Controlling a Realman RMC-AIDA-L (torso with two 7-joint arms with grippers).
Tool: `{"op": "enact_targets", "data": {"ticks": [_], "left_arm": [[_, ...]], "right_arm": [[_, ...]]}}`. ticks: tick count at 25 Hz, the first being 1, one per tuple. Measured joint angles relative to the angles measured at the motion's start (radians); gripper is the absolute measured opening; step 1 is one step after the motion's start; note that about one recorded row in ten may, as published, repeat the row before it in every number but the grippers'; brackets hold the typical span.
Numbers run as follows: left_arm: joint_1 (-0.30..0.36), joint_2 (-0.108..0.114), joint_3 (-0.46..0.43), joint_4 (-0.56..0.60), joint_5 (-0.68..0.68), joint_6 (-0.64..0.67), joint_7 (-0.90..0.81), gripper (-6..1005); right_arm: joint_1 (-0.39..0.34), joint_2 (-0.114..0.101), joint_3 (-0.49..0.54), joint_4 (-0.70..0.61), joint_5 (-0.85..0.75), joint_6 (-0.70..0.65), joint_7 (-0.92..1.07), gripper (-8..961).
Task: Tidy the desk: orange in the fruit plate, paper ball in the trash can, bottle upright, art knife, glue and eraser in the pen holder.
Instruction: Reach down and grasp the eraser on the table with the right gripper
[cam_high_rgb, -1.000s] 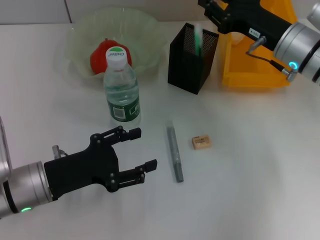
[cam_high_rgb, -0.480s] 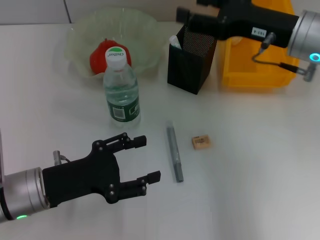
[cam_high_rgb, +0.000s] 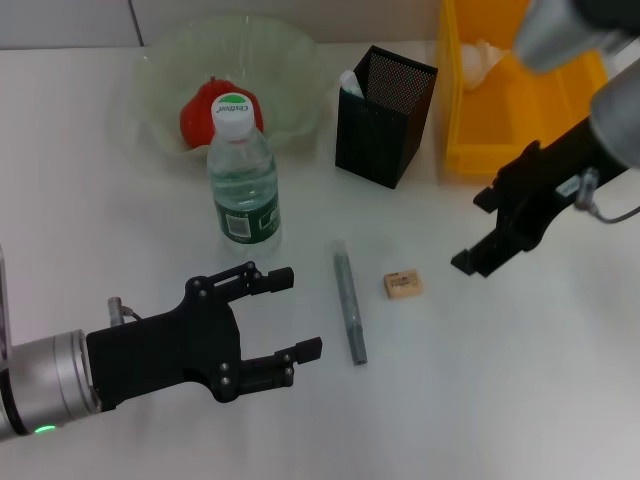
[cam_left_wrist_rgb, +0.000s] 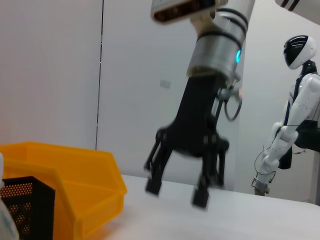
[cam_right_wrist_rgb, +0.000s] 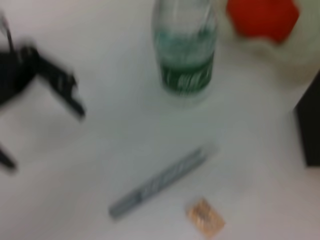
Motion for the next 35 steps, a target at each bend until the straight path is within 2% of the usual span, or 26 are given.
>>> {"op": "enact_targets", "data": {"ticks": [1,3,6,7,12,26,35], "left_arm": [[0.0,0.0,0.0,0.0,0.0,0.0,0.0,776],[0.0,0.0,-0.001,0.0,0.0,0.0,0.0,776],[0.0,0.0,-0.001,0.0,0.0,0.0,-0.001,776],[0.0,0.0,0.0,0.0,0.0,-0.001,-0.001,776],[0.002,0.0,0.0,0.0,0.0,-0.001,-0.002,776],[0.007,0.0,0.0,0.0,0.0,-0.003,-0.002,776],[0.007,0.0,-0.003,0.0,0.0,-0.003,-0.002,776]], "right_arm": [[0.0,0.0,0.0,0.0,0.0,0.0,0.0,840],[0.05,0.004,-0.128,0.109,-0.036,0.065,-0.021,840],[0.06,0.004,-0.159,0.14,-0.039,0.09,-0.027,838],[0.073,0.005,-0.208,0.177,-0.044,0.133,-0.037,838],[0.082,0.007,-0.297,0.209,-0.052,0.225,-0.053,821],[0.098,0.011,-0.362,0.322,0.001,0.352,-0.099,773],[0.112,0.012,-0.368,0.382,0.037,0.4,-0.101,617]]}}
